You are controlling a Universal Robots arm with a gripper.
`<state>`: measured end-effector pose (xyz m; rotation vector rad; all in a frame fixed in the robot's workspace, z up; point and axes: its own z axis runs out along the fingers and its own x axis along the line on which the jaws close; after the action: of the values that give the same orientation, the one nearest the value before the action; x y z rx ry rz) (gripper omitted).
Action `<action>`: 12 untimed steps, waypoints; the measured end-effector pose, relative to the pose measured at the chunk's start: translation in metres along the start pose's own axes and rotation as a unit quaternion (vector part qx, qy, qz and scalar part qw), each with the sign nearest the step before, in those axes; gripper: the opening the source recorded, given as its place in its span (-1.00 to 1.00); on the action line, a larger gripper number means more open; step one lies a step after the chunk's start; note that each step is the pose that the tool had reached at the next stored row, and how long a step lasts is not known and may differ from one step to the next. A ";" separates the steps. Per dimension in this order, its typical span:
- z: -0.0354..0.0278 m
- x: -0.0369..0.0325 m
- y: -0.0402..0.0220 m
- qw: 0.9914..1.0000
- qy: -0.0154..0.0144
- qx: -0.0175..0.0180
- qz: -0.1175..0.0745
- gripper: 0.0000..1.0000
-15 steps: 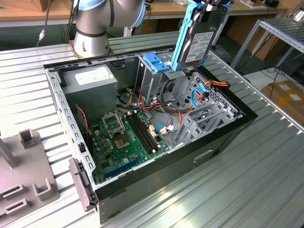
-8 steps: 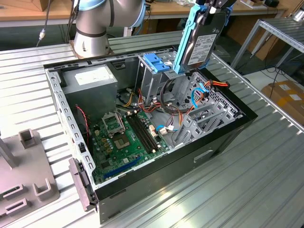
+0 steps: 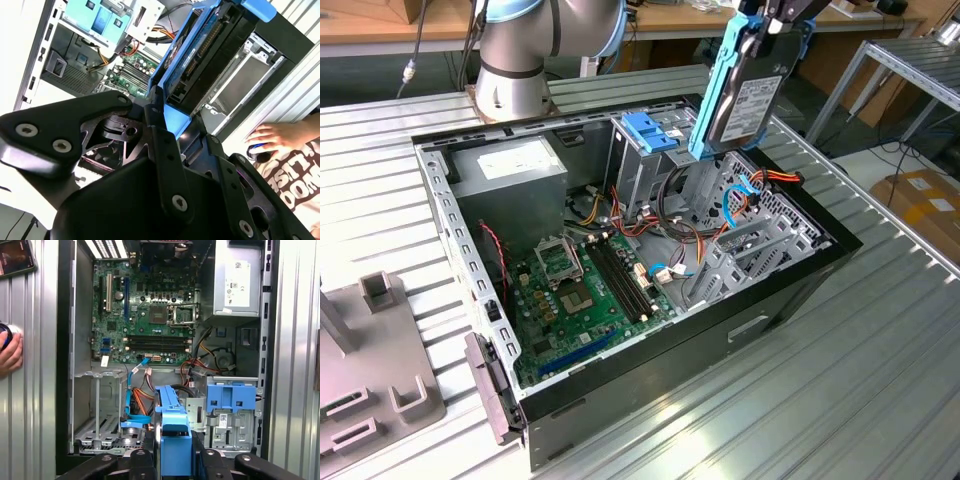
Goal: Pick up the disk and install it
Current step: 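Pick up the disk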
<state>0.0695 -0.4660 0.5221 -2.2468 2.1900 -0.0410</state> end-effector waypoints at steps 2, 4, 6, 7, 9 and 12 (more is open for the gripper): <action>0.0000 0.0021 0.0000 1.000 0.000 0.000 0.000 -0.26; 0.0001 0.0044 0.0001 1.000 0.000 0.000 0.000 -0.26; 0.0001 0.0063 0.0001 1.000 0.000 0.000 0.000 -0.26; 0.0001 0.0074 0.0002 1.000 0.000 0.000 0.000 -0.26; 0.0002 0.0093 0.0002 1.000 0.000 0.000 0.000 -0.26; 0.0002 0.0138 0.0004 1.000 0.000 0.000 0.000 -0.26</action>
<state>0.0695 -0.4798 0.5221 -2.2467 2.1899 -0.0409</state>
